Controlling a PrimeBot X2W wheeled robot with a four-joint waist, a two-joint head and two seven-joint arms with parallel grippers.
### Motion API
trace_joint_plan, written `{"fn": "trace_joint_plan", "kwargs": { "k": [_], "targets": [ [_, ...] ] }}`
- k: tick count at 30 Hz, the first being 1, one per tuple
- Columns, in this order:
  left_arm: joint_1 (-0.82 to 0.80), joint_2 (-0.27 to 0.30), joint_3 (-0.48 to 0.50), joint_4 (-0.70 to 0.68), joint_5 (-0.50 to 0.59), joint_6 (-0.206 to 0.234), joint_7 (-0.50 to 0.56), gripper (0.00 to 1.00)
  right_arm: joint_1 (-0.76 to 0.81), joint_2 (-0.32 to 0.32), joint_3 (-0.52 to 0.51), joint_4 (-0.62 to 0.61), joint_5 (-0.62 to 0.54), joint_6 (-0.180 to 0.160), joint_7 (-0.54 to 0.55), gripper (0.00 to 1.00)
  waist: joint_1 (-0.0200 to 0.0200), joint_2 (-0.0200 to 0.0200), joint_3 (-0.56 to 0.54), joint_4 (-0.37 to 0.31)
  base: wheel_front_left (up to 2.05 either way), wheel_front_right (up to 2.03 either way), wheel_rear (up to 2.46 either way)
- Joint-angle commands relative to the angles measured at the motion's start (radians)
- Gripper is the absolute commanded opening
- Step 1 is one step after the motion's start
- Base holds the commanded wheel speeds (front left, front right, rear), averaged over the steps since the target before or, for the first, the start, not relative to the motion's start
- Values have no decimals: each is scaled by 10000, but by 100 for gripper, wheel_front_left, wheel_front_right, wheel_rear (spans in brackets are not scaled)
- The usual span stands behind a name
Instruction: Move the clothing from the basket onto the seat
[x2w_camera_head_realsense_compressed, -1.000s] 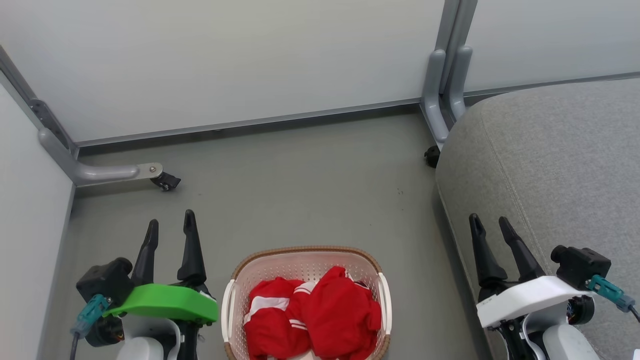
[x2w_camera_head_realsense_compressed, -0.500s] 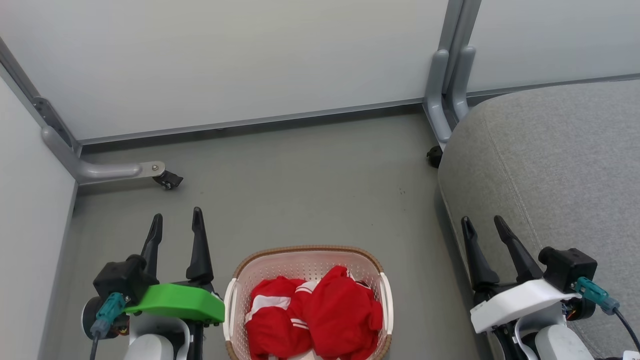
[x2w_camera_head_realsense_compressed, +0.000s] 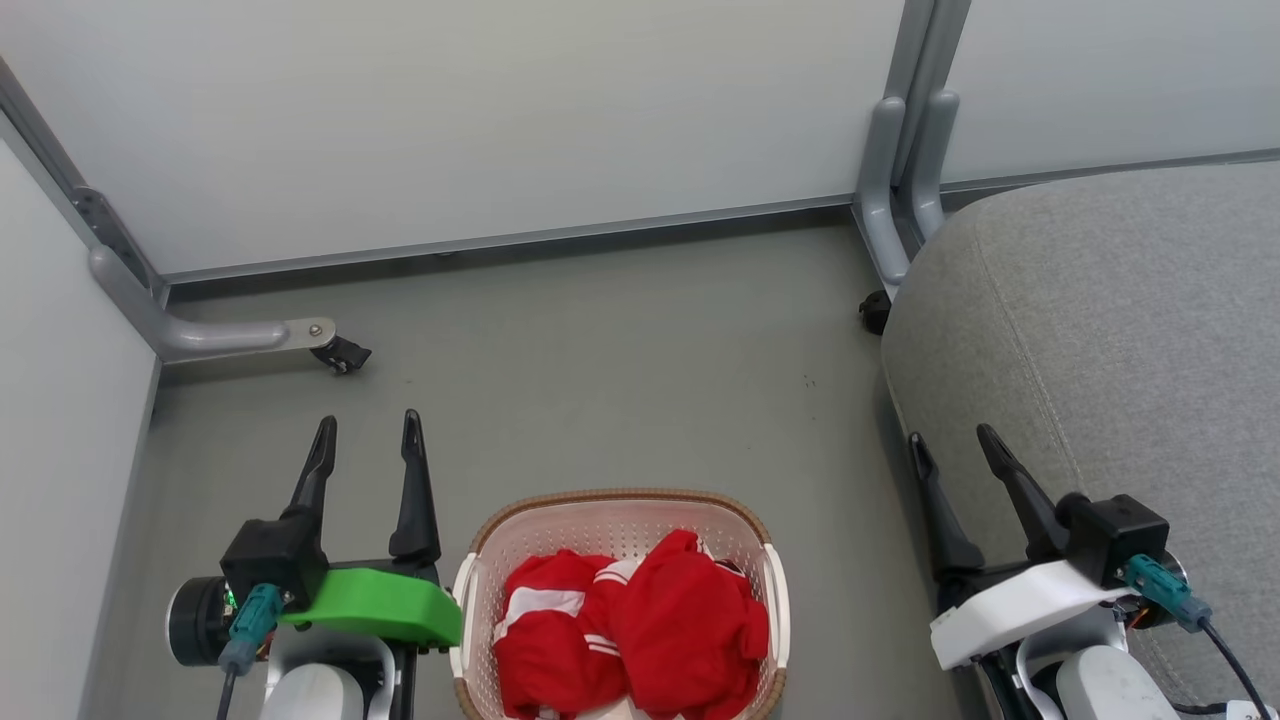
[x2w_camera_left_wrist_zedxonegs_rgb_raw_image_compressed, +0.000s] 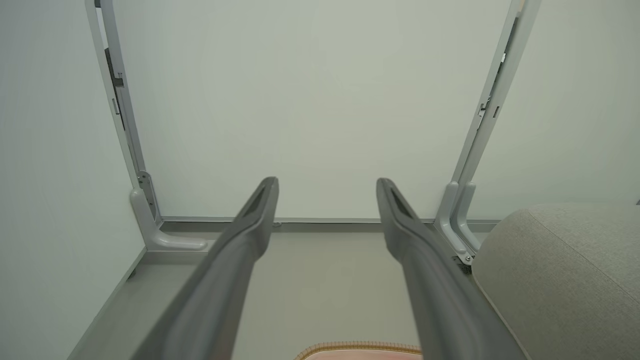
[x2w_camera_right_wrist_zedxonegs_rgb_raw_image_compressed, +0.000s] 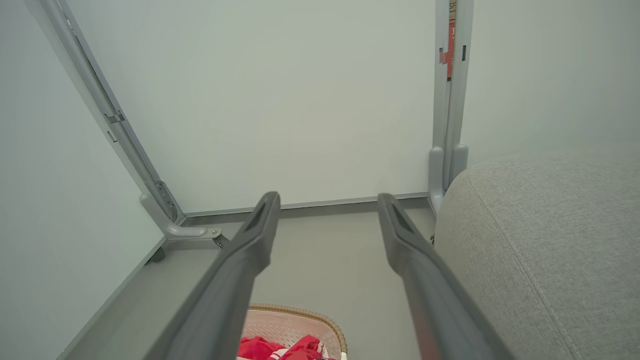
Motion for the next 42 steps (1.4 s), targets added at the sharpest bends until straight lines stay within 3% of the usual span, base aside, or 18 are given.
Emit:
{"fn": "trace_joint_plan", "kwargs": {
  "k": [1, 16, 34, 42],
  "targets": [
    [-172, 74, -37, -18, 217, 46, -100, 100, -88, -60, 37, -3, -207, 0, -104, 100, 0, -1, -4, 0, 0, 0, 0],
    [-175, 81, -207, -78, 1150, 91, -365, 100, -150, -73, -22, 110, -1353, 0, -355, 100, 0, -1, 34, 35, 0, 0, 0],
    [-208, 79, -195, 63, 985, 72, -351, 100, -180, -70, -74, 313, -1246, -1, -358, 100, 0, -1, 65, 67, 0, 0, 0],
    [-362, 78, -210, 202, 1118, -135, -351, 100, -302, -70, -19, 266, -1151, -1, -358, 100, 0, -1, 287, -33, 0, 0, 0]
  ]
}}
